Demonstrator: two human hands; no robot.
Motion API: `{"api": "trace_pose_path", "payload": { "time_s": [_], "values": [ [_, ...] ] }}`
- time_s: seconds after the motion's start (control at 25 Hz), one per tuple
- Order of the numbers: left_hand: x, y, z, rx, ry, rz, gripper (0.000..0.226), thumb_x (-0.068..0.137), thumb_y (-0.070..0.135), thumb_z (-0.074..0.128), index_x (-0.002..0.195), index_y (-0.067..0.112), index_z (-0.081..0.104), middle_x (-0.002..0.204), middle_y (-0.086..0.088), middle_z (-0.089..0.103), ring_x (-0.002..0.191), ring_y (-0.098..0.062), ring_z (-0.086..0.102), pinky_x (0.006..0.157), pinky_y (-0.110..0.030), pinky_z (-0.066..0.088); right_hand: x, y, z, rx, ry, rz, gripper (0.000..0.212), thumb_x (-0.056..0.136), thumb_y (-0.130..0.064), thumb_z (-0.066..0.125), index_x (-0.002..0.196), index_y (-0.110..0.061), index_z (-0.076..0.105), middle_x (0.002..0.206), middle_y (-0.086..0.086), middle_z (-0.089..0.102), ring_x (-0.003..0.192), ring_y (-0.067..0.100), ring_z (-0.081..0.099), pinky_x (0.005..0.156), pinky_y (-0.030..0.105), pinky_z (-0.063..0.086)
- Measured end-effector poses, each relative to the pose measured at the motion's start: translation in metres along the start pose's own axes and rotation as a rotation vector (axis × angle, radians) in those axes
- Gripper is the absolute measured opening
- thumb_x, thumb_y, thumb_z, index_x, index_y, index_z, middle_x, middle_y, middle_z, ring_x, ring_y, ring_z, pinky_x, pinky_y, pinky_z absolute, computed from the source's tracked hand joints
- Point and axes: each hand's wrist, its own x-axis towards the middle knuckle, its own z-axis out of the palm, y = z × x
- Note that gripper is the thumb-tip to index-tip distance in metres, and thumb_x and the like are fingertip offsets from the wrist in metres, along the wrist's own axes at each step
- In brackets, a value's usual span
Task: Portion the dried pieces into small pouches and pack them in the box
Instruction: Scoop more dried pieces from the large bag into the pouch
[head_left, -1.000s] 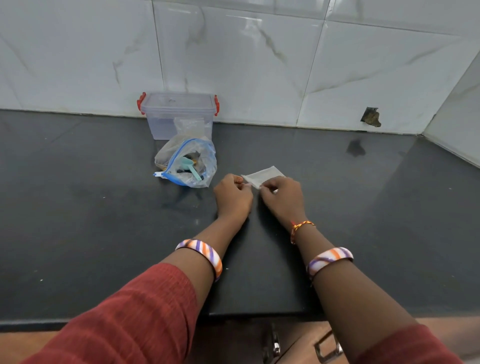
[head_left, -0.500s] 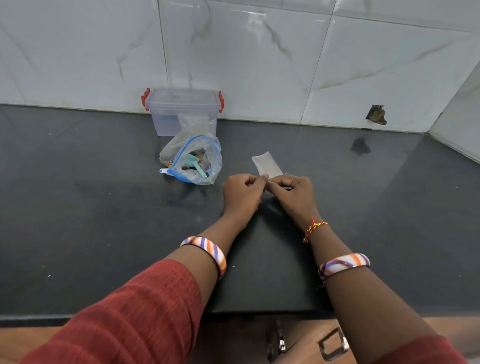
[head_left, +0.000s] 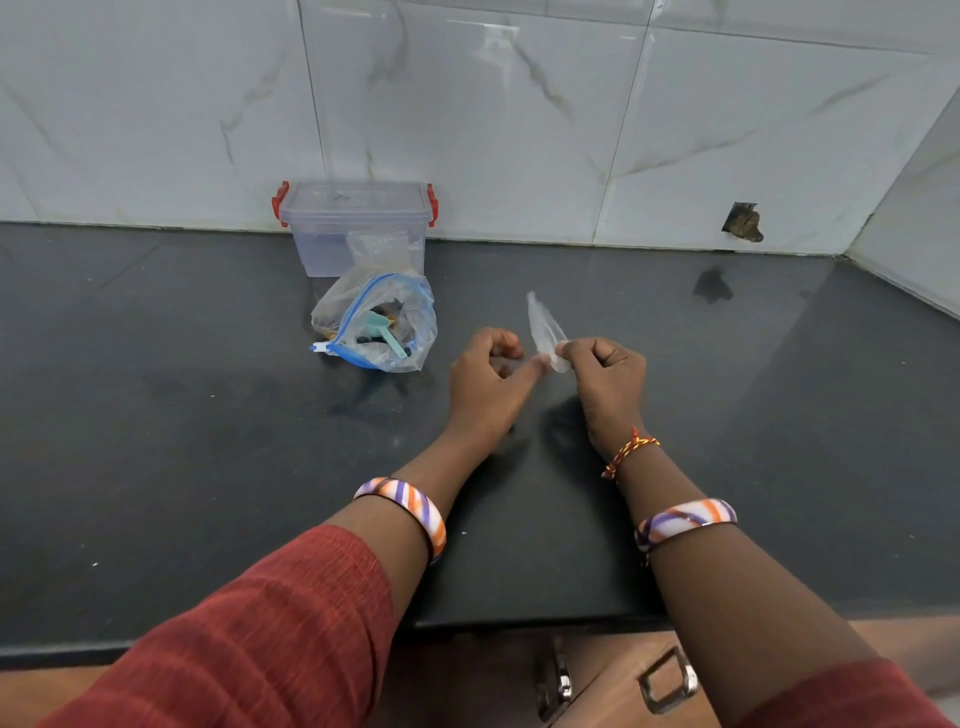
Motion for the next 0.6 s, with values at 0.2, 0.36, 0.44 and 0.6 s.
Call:
{"api": "trace_pose_path", "payload": {
  "time_s": [0.2,0.36,0.44,0.6],
  "values": [
    [0.0,0.005,0.0,0.356,-0.157,0.362,0.11,0.061,0.037,0.083,0.146,0.013,0.018,0.153,-0.008,0.021,0.14,-0.024,0.02,0.114,-0.037,0.022,-0.013,-0.017,-0.005,0.025,-0.151,0.008,0.04,0.08,0.001,0.061,0.044,-0.012,0.048,0.034,-0.014,0.037,0.038,-0.002,0.033,0.043,0.014,0.031],
    [0.012,0.037,-0.017,0.414,-0.203,0.345,0.084,0.073,0.017,0.073,0.142,0.013,0.027,0.139,-0.008,0.044,0.127,-0.026,0.042,0.106,-0.042,0.037,-0.013,-0.053,-0.014,-0.019,-0.204,-0.032,0.021,0.087,-0.004,0.055,0.068,-0.005,0.065,0.057,-0.005,0.055,0.046,-0.003,0.047,0.049,0.008,0.037],
    [0.014,0.058,-0.031,0.385,-0.304,0.255,0.08,0.075,0.007,0.067,0.142,0.014,0.025,0.138,-0.007,0.042,0.123,-0.022,0.045,0.097,-0.031,0.041,-0.012,-0.073,-0.02,-0.075,-0.237,-0.134,0.025,0.084,0.002,0.051,0.085,-0.015,0.07,0.075,-0.006,0.061,0.052,-0.007,0.05,0.051,0.007,0.038],
    [0.023,0.086,-0.049,0.293,-0.55,0.179,0.063,0.06,0.007,0.064,0.122,0.002,0.049,0.104,-0.009,0.055,0.092,-0.016,0.052,0.074,-0.029,0.044,-0.013,-0.103,-0.016,-0.49,-0.501,-0.606,0.023,0.072,0.009,0.062,0.086,-0.005,0.074,0.087,0.005,0.071,0.064,-0.013,0.051,0.06,0.002,0.034]
  ]
}}
